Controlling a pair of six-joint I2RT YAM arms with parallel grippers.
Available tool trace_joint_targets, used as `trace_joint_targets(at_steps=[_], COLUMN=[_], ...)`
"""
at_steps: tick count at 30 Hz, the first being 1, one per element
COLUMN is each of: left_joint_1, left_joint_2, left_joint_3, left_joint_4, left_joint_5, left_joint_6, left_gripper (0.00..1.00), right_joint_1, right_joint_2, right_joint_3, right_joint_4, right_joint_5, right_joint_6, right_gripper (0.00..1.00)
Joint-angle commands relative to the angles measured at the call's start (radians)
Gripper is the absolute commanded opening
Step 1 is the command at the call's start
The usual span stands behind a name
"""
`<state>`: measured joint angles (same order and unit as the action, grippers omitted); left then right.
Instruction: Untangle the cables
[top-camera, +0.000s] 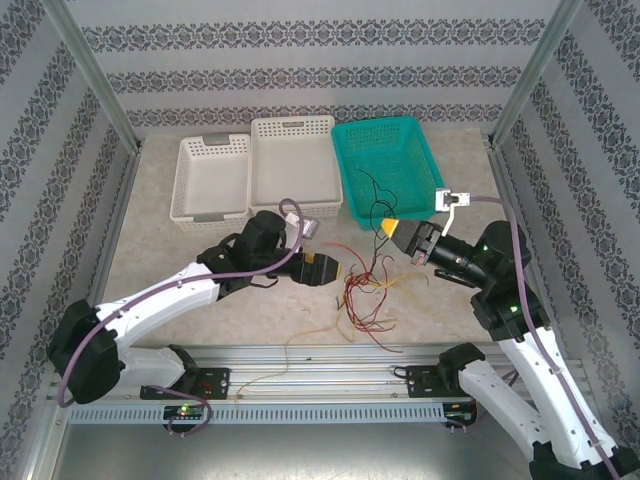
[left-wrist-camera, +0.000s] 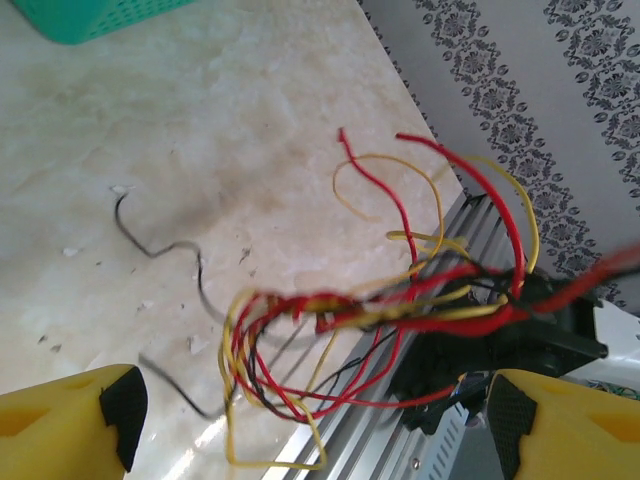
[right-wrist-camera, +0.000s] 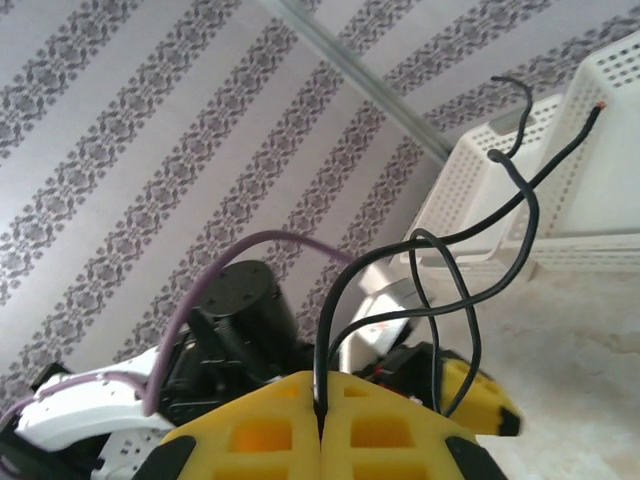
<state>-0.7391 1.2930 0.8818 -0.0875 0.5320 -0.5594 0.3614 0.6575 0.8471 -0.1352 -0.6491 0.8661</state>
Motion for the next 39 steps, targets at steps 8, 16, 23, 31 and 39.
trace_joint_targets(at_steps=[8, 16, 23, 31, 39], left_joint_1=[-0.06, -0.066, -0.069, -0.074, -0.074], left_joint_2=[0.168, 0.265, 0.329, 0.269, 0.275], left_joint_3=[0.015, 0.006, -0.021, -0.117, -0.14], left_joint_4=[0.302, 0.417, 0.585, 0.647, 0.624], left_joint_5=[0.089, 0.153, 0.228, 0.266, 0.287], left_joint_6=[-0.059, -0.098, -0.184, -0.172, -0.128], left_gripper=[0.91, 0.88, 0.78, 0.85, 0.84], right_joint_1=[0.098, 0.103, 0.103, 0.042, 0.019], right_joint_2=[0.066, 0.114, 0.167, 0.19, 0.235], right_joint_3=[0.034, 0.05, 0.049, 0.081, 0.098], right_joint_4=[0.132, 0.128, 0.181, 0.163, 0.239], right_joint_5=[0.012, 0.05, 0.051, 0.061, -0.014], right_joint_6=[-0.006, -0.046, -0.039, -0.066, -0.002], right_gripper=[0.0, 0.0, 0.0, 0.0, 0.0])
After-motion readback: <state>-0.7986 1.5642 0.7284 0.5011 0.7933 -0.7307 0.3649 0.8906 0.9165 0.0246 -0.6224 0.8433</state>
